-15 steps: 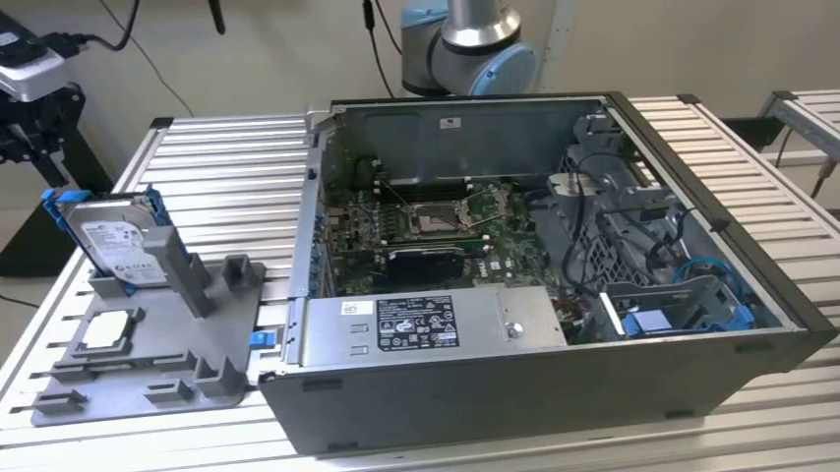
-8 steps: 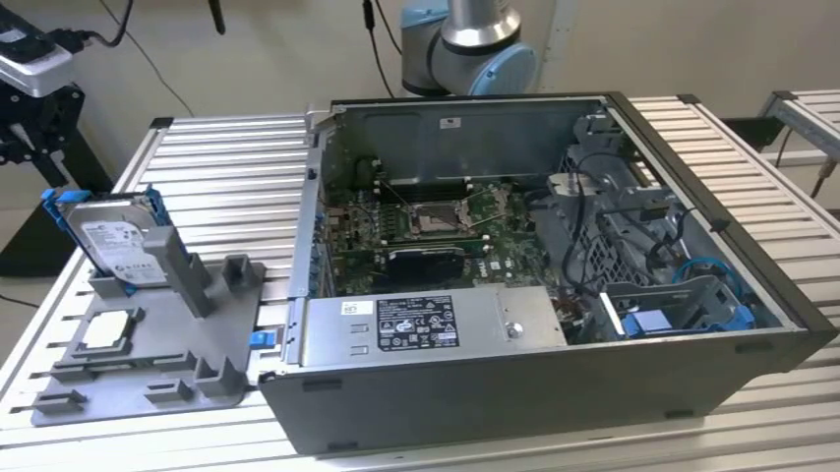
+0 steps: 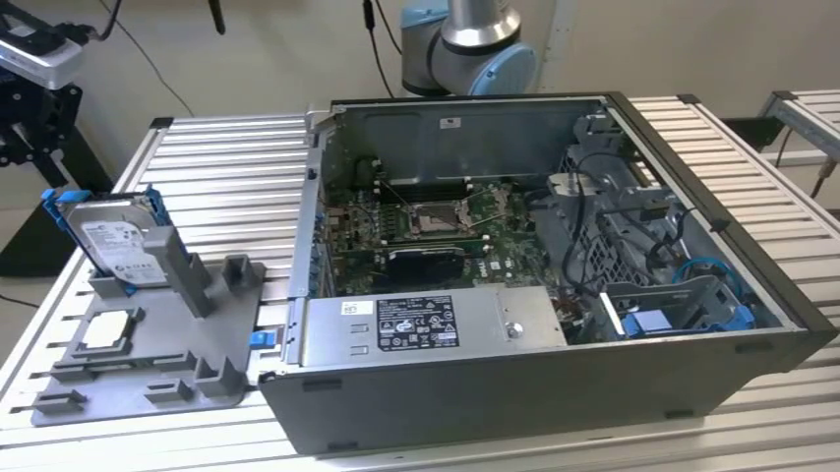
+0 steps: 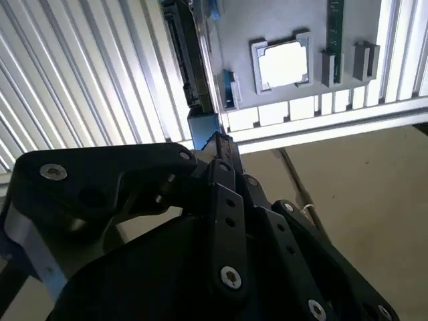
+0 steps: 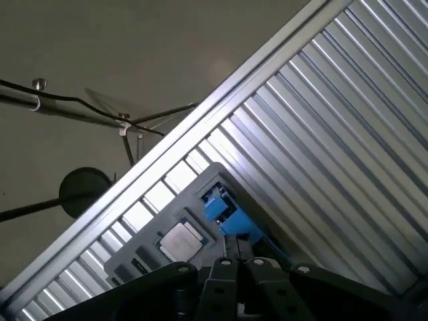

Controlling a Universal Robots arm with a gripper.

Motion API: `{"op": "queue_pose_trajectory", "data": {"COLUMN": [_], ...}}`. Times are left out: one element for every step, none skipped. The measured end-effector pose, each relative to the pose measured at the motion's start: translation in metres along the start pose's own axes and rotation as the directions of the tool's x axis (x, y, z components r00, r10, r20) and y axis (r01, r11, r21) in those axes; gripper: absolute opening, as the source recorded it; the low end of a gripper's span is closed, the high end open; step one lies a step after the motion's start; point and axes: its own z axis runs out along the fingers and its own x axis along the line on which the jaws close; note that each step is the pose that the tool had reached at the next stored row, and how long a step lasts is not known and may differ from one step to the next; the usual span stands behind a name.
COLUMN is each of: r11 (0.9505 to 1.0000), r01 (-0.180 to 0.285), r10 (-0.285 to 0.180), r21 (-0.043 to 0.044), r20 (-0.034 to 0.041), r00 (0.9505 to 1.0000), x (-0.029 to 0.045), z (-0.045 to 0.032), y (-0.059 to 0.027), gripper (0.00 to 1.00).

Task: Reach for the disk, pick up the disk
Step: 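Pick up the disk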

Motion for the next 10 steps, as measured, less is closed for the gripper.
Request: {"op": "queue_pose_trajectory", "data": {"r11": [0.9998, 0.9994, 0.9985, 0.9973, 0.9958, 0.9940, 0.9919, 0.9894, 0.9866, 0.9835], "r01": [0.018, 0.036, 0.055, 0.073, 0.091, 0.109, 0.127, 0.145, 0.163, 0.181], "r10": [-0.018, -0.036, -0.055, -0.073, -0.091, -0.109, -0.127, -0.145, -0.163, -0.181], "r21": [0.0002, 0.0006, 0.0010, 0.0013, 0.0015, 0.0019, 0.0023, 0.0025, 0.0027, 0.0030], "r20": [-0.0005, -0.0009, -0.0012, -0.0015, -0.0020, -0.0024, -0.0027, -0.0032, -0.0037, -0.0041], "r00": [0.9998, 0.9994, 0.9985, 0.9973, 0.9958, 0.9940, 0.9919, 0.9894, 0.9866, 0.9835], "x": [0.0000, 0.0000, 0.0000, 0.0000, 0.0000, 0.0000, 0.0000, 0.0000, 0.0000, 0.0000], "z": [0.0000, 0.0000, 0.0000, 0.0000, 0.0000, 0.0000, 0.0000, 0.0000, 0.0000, 0.0000], "y": [0.0000, 0.0000, 0.0000, 0.0000, 0.0000, 0.0000, 0.0000, 0.0000, 0.0000, 0.0000], "gripper": [0.00, 0.00, 0.00, 0.00, 0.00, 0.00, 0.00, 0.00, 0.00, 0.00]}}
